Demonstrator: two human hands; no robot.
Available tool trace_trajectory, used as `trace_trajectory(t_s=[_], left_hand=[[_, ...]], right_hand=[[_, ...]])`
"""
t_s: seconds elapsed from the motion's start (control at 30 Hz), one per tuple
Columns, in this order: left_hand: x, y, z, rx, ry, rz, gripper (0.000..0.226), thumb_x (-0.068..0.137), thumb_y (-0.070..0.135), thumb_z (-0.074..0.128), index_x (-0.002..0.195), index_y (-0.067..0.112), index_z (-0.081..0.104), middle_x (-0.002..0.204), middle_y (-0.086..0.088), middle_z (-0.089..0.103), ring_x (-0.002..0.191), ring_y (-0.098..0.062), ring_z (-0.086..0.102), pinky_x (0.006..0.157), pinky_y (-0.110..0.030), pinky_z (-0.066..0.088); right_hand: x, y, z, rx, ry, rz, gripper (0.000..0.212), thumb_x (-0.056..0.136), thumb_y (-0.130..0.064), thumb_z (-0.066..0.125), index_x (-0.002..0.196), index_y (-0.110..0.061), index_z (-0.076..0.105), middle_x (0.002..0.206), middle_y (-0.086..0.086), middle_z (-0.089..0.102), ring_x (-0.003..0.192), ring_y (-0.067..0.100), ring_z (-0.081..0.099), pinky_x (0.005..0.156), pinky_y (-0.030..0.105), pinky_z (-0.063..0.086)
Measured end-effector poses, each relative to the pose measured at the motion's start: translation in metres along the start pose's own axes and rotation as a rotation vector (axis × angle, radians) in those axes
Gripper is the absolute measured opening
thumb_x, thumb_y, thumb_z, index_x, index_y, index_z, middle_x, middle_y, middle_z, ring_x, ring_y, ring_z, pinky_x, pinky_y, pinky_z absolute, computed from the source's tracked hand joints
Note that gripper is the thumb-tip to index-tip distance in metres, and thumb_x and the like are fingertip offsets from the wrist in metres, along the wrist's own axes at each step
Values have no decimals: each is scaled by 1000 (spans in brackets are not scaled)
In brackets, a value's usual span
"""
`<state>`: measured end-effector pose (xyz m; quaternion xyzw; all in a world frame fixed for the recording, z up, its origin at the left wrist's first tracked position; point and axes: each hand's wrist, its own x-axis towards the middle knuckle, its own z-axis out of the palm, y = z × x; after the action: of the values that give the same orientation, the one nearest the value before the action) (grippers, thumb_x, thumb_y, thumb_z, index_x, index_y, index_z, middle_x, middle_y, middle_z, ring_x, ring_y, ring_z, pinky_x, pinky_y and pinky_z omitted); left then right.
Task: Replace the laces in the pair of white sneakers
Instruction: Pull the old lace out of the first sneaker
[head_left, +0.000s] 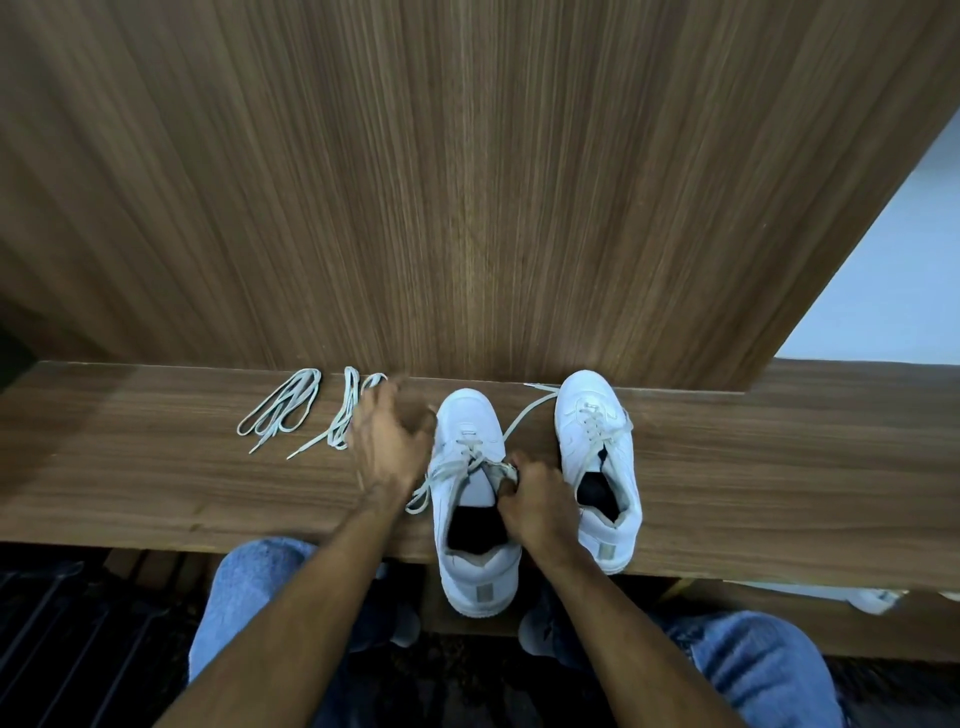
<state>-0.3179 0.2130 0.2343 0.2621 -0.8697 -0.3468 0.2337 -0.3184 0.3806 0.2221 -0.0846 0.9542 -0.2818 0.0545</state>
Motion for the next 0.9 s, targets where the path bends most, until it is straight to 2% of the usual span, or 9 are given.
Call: trace_trajectory(t_s=[0.1, 0.2, 0.27, 0.37, 0.53, 0.67, 0.77, 0.83, 0.9], left_hand=[[-31, -2, 14, 151, -135, 125, 29, 80, 37, 68, 103, 21, 65, 110, -4, 59, 106, -29, 53, 92, -44, 42], [-55, 0, 21, 289, -212, 167, 23, 80, 42, 62, 99, 29, 62, 104, 3, 63, 105, -22, 55, 86, -37, 40], [-60, -3, 19, 251, -207, 65, 17, 83, 38, 60, 95, 27, 60, 97, 0, 67, 98, -26, 61, 81, -35, 42], [-60, -9, 14, 51, -188, -185, 16, 84, 40, 64, 85, 24, 64, 87, -4, 71, 89, -31, 64, 70, -32, 45], [-61, -20, 15, -102, -213, -330, 31, 78, 52, 70, 70, 22, 69, 72, -3, 70, 80, -28, 66, 69, -32, 49], [-63, -19, 13, -55, -242, -292, 32, 82, 54, 65, 81, 23, 72, 80, -7, 72, 82, -30, 66, 69, -32, 49], [-68, -19, 13, 6, -245, -277, 35, 84, 58, 58, 89, 25, 71, 87, -11, 71, 87, -36, 65, 72, -35, 52], [-70, -18, 14, 22, -249, -275, 36, 84, 58, 57, 91, 26, 70, 90, -13, 71, 89, -38, 63, 74, -38, 53], [-70, -19, 14, 49, -236, -274, 37, 85, 59, 55, 93, 25, 68, 95, -15, 70, 93, -40, 62, 76, -38, 51]], right_hand=[[-1, 0, -1, -10, -4, -15, 27, 91, -22, 48, 117, -21, 57, 110, 9, 66, 105, 34, 61, 79, 38, 49], [0, 0, -2, -13, -20, -9, 27, 92, -24, 48, 117, -21, 56, 112, 9, 66, 107, 35, 59, 81, 39, 48], [0, 0, -1, -22, -20, -17, 31, 92, -22, 48, 121, -24, 55, 114, 8, 66, 108, 34, 60, 83, 39, 49], [2, 3, 2, -38, -18, -55, 39, 91, -20, 49, 129, -31, 52, 116, 6, 66, 107, 32, 61, 84, 39, 51], [4, -1, 2, -203, -45, -193, 53, 89, -16, 47, 138, -35, 42, 112, 11, 68, 101, 37, 63, 81, 41, 54], [11, -12, 5, -392, -85, -378, 49, 92, -21, 48, 139, -28, 38, 132, 7, 51, 102, 37, 62, 78, 41, 50], [13, -23, 12, -516, -91, -431, 35, 95, -24, 43, 130, -24, 44, 132, 7, 45, 100, 37, 63, 73, 40, 48], [17, -23, 10, -494, -74, -387, 30, 96, -26, 41, 125, -23, 49, 126, 7, 52, 100, 37, 62, 75, 39, 47], [25, -21, 6, -246, -48, -212, 20, 94, -26, 42, 108, -20, 55, 114, 9, 61, 102, 37, 60, 81, 39, 45]])
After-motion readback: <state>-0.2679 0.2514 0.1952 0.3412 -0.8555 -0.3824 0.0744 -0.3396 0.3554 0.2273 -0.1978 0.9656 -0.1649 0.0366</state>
